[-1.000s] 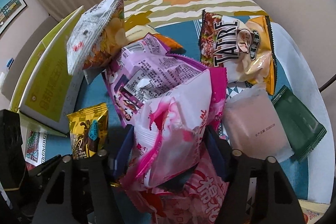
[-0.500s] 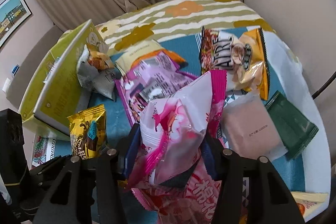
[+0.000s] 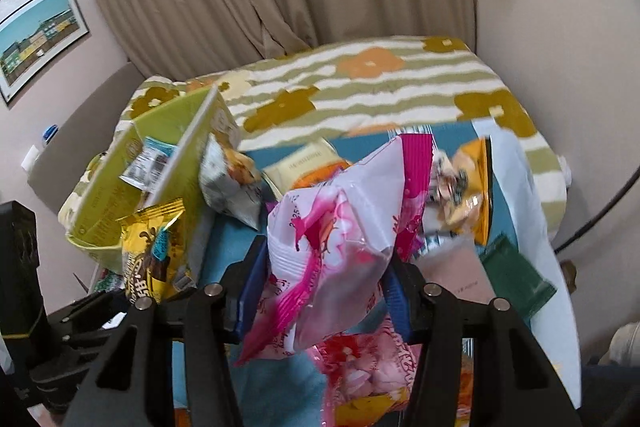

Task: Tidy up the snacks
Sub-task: 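Grasp the gold Pillows bag with left tool while right tool grasps pink candy bag, then carry both bags over the yellow box and release them inside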

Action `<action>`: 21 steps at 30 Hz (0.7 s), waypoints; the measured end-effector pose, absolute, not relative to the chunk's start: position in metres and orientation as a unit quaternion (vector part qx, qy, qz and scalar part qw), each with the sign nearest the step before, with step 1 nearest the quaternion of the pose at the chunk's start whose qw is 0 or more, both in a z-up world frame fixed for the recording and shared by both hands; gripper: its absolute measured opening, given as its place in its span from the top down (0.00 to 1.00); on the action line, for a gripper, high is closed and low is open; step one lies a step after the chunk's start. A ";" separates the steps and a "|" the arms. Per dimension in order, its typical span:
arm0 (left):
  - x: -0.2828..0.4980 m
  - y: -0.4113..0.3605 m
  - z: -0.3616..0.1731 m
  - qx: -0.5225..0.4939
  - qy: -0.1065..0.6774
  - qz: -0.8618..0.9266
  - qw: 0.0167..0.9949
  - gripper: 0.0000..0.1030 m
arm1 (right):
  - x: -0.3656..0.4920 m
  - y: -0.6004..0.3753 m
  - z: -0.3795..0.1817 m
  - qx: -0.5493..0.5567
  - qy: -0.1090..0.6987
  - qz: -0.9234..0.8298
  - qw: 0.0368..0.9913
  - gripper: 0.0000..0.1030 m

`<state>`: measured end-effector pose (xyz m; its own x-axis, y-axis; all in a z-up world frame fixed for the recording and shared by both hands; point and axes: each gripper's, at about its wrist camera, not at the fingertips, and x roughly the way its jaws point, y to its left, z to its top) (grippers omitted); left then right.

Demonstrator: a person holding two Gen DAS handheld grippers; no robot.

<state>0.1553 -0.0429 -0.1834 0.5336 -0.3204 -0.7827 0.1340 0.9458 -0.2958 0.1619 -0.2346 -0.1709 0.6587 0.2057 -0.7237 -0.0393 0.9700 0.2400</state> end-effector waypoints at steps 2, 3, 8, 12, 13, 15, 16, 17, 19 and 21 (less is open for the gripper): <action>0.154 -0.032 -0.168 -0.099 0.453 -0.124 0.877 0.42 | 0.163 -0.227 -0.157 0.091 0.400 0.077 0.909 0.52; 0.154 -0.023 -0.160 -0.101 0.448 -0.122 0.880 0.42 | 0.162 -0.223 -0.150 0.087 0.396 0.081 0.911 0.52; 0.168 0.014 -0.128 -0.103 0.429 -0.105 0.891 0.42 | 0.168 -0.189 -0.112 0.070 0.375 0.116 0.917 0.52; 0.184 0.058 -0.106 -0.091 0.420 -0.093 0.898 0.42 | 0.179 -0.153 -0.093 0.064 0.365 0.140 0.918 0.52; 0.189 0.071 -0.103 -0.089 0.421 -0.090 0.898 0.42 | 0.183 -0.142 -0.089 0.067 0.363 0.147 0.918 0.52; 0.199 0.091 -0.098 -0.085 0.424 -0.084 0.898 0.42 | 0.190 -0.125 -0.084 0.068 0.359 0.159 0.917 0.52; 0.206 0.107 -0.097 -0.082 0.425 -0.078 0.898 0.42 | 0.195 -0.112 -0.082 0.067 0.359 0.163 0.917 0.52; 0.211 0.115 -0.096 -0.080 0.427 -0.075 0.898 0.42 | 0.200 -0.102 -0.081 0.068 0.359 0.169 0.915 0.52; 0.223 0.137 -0.097 -0.075 0.434 -0.069 0.895 0.42 | 0.210 -0.082 -0.083 0.073 0.364 0.180 0.911 0.52; 0.235 0.156 -0.102 -0.068 0.446 -0.066 0.890 0.42 | 0.220 -0.061 -0.087 0.071 0.372 0.187 0.906 0.52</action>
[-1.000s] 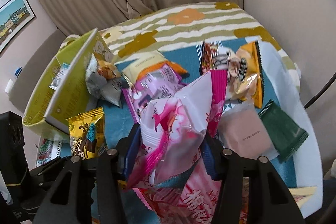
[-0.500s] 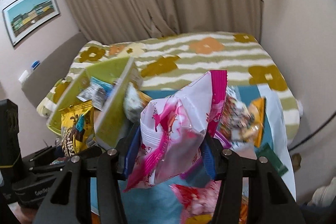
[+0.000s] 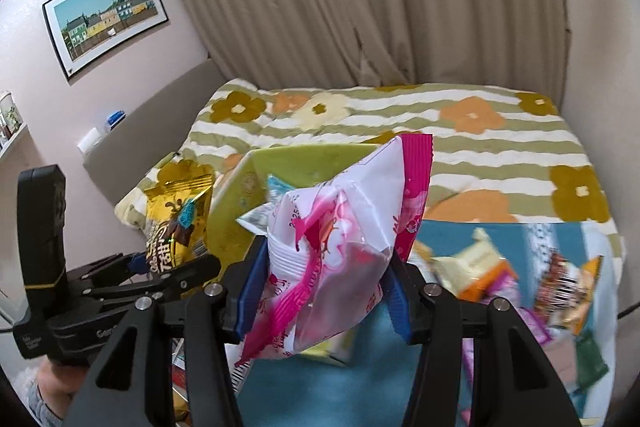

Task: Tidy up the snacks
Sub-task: 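Carry both bags over the yellow box and release them inside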

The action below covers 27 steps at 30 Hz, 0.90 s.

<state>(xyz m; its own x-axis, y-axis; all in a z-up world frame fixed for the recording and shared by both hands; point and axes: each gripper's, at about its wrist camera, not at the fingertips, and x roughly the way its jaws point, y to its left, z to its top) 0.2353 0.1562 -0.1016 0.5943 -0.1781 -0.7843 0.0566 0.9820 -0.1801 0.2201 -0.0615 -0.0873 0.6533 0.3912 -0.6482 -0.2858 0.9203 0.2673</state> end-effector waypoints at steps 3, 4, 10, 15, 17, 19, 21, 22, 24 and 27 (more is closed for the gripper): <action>0.254 0.175 -0.114 -0.063 0.468 -0.069 0.879 0.42 | 0.232 -0.037 -0.095 0.063 0.386 0.192 0.900 0.52; 0.260 0.179 -0.119 -0.060 0.475 -0.073 0.875 0.42 | 0.234 -0.032 -0.097 0.061 0.391 0.193 0.898 0.52; 0.295 0.181 -0.154 -0.032 0.521 -0.095 0.847 0.29 | 0.248 -0.005 -0.125 0.049 0.423 0.187 0.886 0.52; 0.302 0.190 -0.158 -0.043 0.514 -0.104 0.850 0.00 | 0.253 0.004 -0.142 0.025 0.440 0.184 0.879 0.52; 0.301 0.198 -0.157 -0.052 0.514 -0.099 0.850 0.00 | 0.256 0.005 -0.148 0.018 0.448 0.186 0.874 0.52; 0.299 0.209 -0.157 -0.070 0.511 -0.091 0.852 0.00 | 0.258 0.005 -0.153 0.009 0.455 0.192 0.869 0.52; 0.294 0.214 -0.154 -0.084 0.508 -0.080 0.854 0.00 | 0.261 0.010 -0.158 -0.009 0.459 0.200 0.866 0.52; 0.292 0.218 -0.154 -0.089 0.506 -0.072 0.855 0.00 | 0.263 0.013 -0.160 -0.022 0.461 0.208 0.862 0.52; 0.287 0.223 -0.152 -0.095 0.505 -0.057 0.856 0.00 | 0.268 0.020 -0.165 -0.040 0.464 0.223 0.856 0.52; 0.285 0.229 -0.153 -0.109 0.509 -0.038 0.853 0.00 | 0.278 0.029 -0.175 -0.057 0.476 0.249 0.841 0.52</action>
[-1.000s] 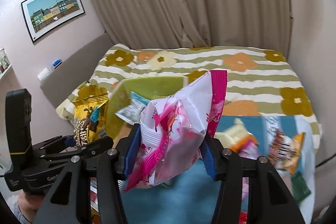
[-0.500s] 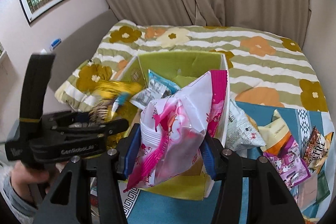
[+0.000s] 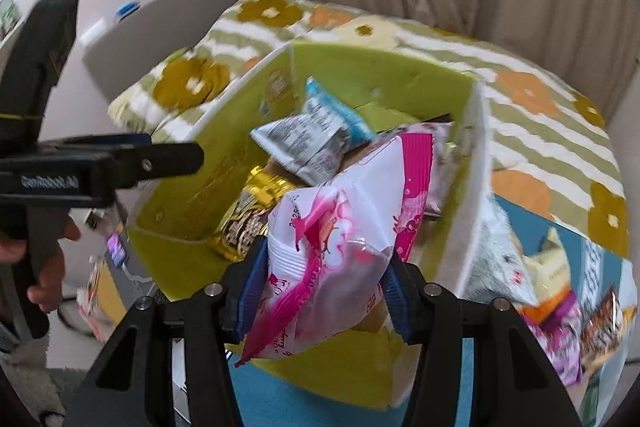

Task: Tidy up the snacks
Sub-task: 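Carry both bags over the yellow box and release them inside, then move both tools back toward the remaining snack bags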

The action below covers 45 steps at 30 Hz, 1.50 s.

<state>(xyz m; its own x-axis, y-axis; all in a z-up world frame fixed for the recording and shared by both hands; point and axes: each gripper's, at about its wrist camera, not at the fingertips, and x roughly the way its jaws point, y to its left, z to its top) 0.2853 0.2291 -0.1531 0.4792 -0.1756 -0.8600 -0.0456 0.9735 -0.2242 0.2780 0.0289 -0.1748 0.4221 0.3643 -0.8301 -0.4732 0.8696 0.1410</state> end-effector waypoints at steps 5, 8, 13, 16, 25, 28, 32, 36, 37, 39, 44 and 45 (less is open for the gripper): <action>0.286 0.229 -0.158 -0.095 0.515 -0.019 0.852 0.00 | 0.295 0.038 -0.194 -0.093 0.503 0.251 0.822 0.52; 0.284 0.226 -0.158 -0.098 0.513 -0.020 0.852 0.00 | 0.299 0.041 -0.199 -0.105 0.509 0.260 0.814 0.51; 0.280 0.221 -0.156 -0.090 0.512 -0.022 0.854 0.00 | 0.294 0.044 -0.200 -0.122 0.483 0.264 0.826 0.03; 0.278 0.221 -0.154 -0.093 0.511 -0.024 0.854 0.00 | 0.289 0.041 -0.195 -0.104 0.461 0.274 0.838 0.00; 0.264 0.216 -0.136 -0.080 0.493 -0.039 0.865 0.00 | 0.275 0.036 -0.172 -0.086 0.441 0.253 0.857 0.00; 0.257 0.214 -0.127 -0.074 0.484 -0.047 0.871 0.01 | 0.268 0.031 -0.159 -0.069 0.434 0.242 0.865 0.00; 0.245 0.210 -0.114 -0.061 0.472 -0.055 0.878 0.01 | 0.252 0.023 -0.137 -0.052 0.415 0.218 0.882 0.00; 0.233 0.204 -0.101 -0.048 0.459 -0.069 0.885 0.01 | 0.234 0.014 -0.117 -0.031 0.394 0.192 0.898 0.00; 0.230 0.201 -0.097 -0.044 0.453 -0.075 0.887 0.01 | 0.229 0.010 -0.112 -0.024 0.389 0.183 0.902 0.00; 0.223 0.196 -0.090 -0.035 0.444 -0.084 0.892 0.00 | 0.218 0.003 -0.102 -0.010 0.380 0.165 0.910 0.00; 0.206 0.176 -0.071 -0.009 0.422 -0.105 0.900 0.00 | 0.194 -0.018 -0.083 0.019 0.366 0.118 0.923 0.00; 0.203 0.171 -0.069 -0.006 0.419 -0.111 0.901 0.00 | 0.188 -0.023 -0.081 0.024 0.363 0.109 0.925 0.00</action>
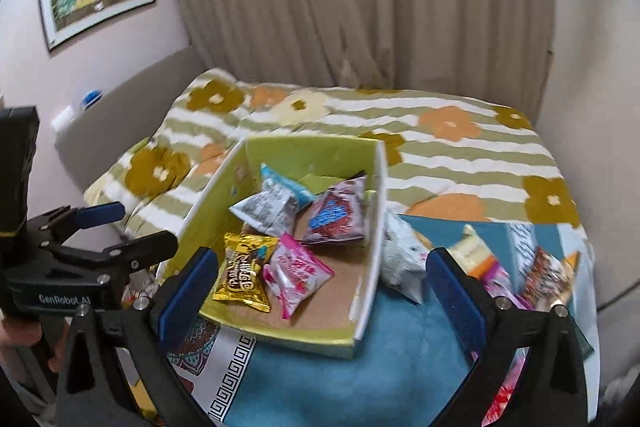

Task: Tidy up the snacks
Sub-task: 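Move both tools back toward the remaining snack bags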

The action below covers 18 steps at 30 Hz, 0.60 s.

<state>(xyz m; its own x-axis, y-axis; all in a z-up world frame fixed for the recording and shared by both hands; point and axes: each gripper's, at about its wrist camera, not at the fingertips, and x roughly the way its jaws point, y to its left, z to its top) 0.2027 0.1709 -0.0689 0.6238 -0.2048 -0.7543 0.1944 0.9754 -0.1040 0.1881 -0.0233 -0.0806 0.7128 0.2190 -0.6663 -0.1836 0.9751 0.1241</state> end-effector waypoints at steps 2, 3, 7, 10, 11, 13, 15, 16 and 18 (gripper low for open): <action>0.195 0.160 -0.067 -0.002 0.416 -0.117 0.902 0.00 | 0.179 -0.035 -0.077 0.029 0.359 0.093 0.928 0.00; 0.192 0.153 -0.065 0.001 0.415 -0.121 0.902 0.00 | 0.176 -0.040 -0.076 0.030 0.357 0.087 0.930 0.00; 0.176 0.125 -0.064 0.000 0.413 -0.126 0.902 0.00 | 0.156 -0.071 -0.074 0.039 0.351 0.068 0.933 0.00; 0.164 0.098 -0.067 -0.007 0.417 -0.127 0.900 0.00 | 0.139 -0.097 -0.076 0.045 0.346 0.058 0.935 0.00; 0.160 0.090 -0.069 -0.010 0.419 -0.127 0.899 0.00 | 0.133 -0.104 -0.076 0.045 0.345 0.056 0.936 0.00; 0.151 0.069 -0.072 -0.017 0.423 -0.129 0.897 0.00 | 0.120 -0.126 -0.076 0.040 0.340 0.043 0.938 0.00; 0.142 0.048 -0.073 -0.021 0.424 -0.130 0.896 0.00 | 0.111 -0.145 -0.074 0.031 0.337 0.036 0.940 0.00; 0.137 0.036 -0.075 -0.022 0.424 -0.133 0.895 0.00 | 0.105 -0.154 -0.074 0.027 0.336 0.033 0.941 0.00; 0.130 0.015 -0.080 -0.022 0.426 -0.137 0.894 0.00 | 0.094 -0.174 -0.075 0.017 0.331 0.025 0.943 0.00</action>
<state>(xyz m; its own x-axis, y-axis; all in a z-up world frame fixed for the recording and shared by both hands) 0.1297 0.0150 -0.0805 0.5988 -0.2640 -0.7561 0.2268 0.9613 -0.1561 0.0945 -0.1739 -0.0746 0.7791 0.0586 -0.6242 -0.0358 0.9982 0.0491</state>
